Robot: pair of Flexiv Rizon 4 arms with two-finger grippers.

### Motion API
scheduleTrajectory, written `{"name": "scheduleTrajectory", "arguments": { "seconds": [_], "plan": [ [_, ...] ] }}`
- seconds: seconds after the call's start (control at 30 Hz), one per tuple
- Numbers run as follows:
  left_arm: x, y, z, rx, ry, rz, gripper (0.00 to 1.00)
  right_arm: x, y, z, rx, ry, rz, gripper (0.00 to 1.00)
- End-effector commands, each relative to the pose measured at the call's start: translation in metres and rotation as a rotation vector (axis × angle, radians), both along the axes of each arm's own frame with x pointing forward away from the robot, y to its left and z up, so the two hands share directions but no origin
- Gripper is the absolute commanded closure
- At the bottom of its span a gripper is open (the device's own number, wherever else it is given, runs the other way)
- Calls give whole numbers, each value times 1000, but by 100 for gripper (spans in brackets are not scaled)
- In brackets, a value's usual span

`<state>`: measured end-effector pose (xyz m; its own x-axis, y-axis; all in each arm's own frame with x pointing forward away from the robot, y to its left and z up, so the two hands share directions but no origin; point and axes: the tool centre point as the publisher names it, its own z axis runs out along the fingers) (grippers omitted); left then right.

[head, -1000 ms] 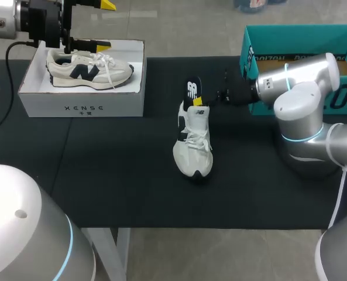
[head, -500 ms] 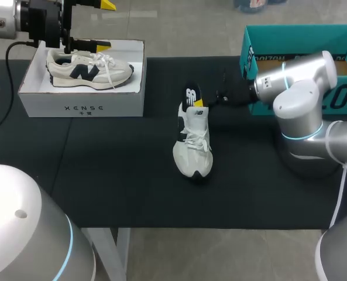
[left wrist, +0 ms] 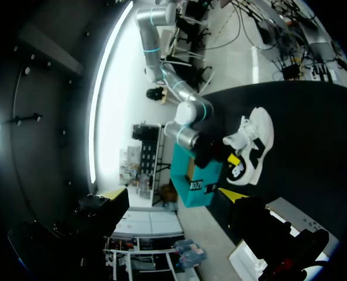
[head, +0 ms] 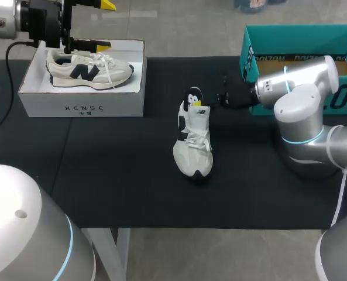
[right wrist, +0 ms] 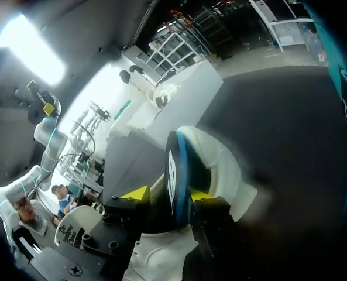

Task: Take the shoe out of the shoebox, open the shoe tongue, remove and reinsert the insole, then place the shoe into the shoebox

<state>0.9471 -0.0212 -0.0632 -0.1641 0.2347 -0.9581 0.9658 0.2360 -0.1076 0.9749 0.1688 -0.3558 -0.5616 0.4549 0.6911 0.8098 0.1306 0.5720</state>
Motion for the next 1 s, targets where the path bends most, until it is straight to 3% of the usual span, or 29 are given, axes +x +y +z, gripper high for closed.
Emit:
{"name": "scheduleTrajectory", "arguments": {
  "seconds": [0.03,0.1,0.27,1.0],
  "plan": [
    [1,0,0,4,0,-2,0,14,3,3,-12,-5,10,60],
    [1,0,0,4,0,-2,0,18,3,4,-13,-10,11,62],
    [1,0,0,4,0,-2,0,20,2,6,-15,-17,7,100],
    [1,0,0,4,0,-2,0,-21,13,-19,-4,71,41,100]
  ]
}}
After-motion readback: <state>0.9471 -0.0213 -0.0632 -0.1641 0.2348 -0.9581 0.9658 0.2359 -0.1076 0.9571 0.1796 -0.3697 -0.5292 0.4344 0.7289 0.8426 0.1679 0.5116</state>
